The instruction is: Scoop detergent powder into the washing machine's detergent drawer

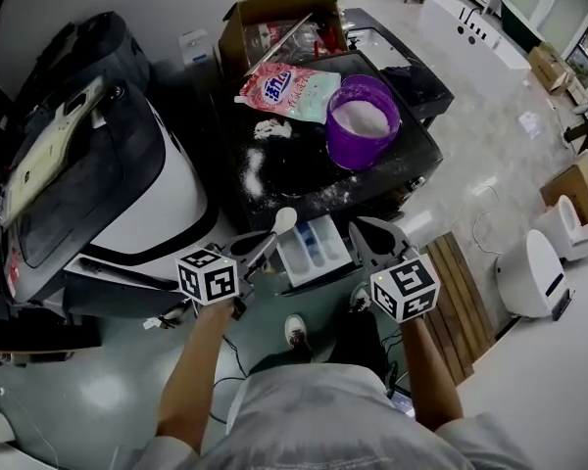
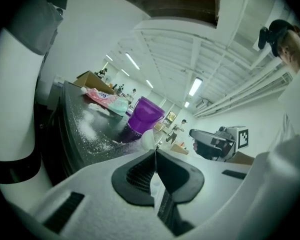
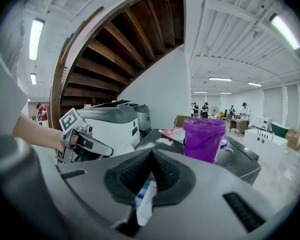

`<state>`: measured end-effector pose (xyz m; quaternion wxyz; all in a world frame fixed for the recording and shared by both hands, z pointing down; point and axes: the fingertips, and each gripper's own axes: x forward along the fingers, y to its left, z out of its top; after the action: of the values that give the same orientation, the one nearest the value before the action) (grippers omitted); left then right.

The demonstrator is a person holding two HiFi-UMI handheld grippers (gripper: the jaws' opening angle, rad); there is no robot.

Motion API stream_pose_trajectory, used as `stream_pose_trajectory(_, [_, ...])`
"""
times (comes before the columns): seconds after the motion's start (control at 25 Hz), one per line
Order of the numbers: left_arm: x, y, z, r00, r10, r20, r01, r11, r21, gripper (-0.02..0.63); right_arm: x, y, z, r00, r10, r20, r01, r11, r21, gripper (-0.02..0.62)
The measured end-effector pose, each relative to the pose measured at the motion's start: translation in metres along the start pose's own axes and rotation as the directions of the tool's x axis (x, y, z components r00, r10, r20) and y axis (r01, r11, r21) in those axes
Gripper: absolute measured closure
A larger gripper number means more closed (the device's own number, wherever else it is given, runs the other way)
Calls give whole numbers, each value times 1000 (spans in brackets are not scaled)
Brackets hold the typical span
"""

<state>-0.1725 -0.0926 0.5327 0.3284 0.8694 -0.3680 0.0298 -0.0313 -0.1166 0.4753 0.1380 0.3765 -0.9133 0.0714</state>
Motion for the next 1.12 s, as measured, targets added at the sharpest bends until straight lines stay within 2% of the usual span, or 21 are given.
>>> stream_pose_trajectory(0.12, [7, 7, -23, 997, 37, -63, -35, 999, 32, 591, 1, 0, -13, 1000, 2, -24, -2, 1000, 17, 591])
stream_pose_trajectory(0.32, [11, 21, -54, 988, 87, -128, -84, 996, 33, 591, 5, 1, -33, 998, 20, -64, -18, 999, 34, 589])
stream_pose_trajectory(0.64, [18, 42, -82, 963, 164, -214, -148, 985, 88, 591, 12, 3, -52, 994, 25, -104, -20, 998, 55, 591])
stream_pose_trajectory(0.76, [20, 47, -88, 946, 203, -253, -165, 973, 163, 591, 15, 6, -58, 992, 32, -120, -25, 998, 58, 591])
stream_pose_trajectory(0.92, [25, 51, -91, 921, 253, -295, -158, 937, 310, 591, 15, 9, -63, 990, 32, -135, -24, 998, 60, 591])
stream_pose_trajectory(1.04, [30, 51, -92, 912, 269, -308, -149, 920, 363, 591, 15, 9, -65, 990, 27, -142, -18, 998, 61, 589])
stream_pose_trajectory(1.12, [32, 52, -94, 900, 292, -322, -136, 893, 428, 591, 15, 9, -66, 989, 22, -146, -13, 998, 62, 590])
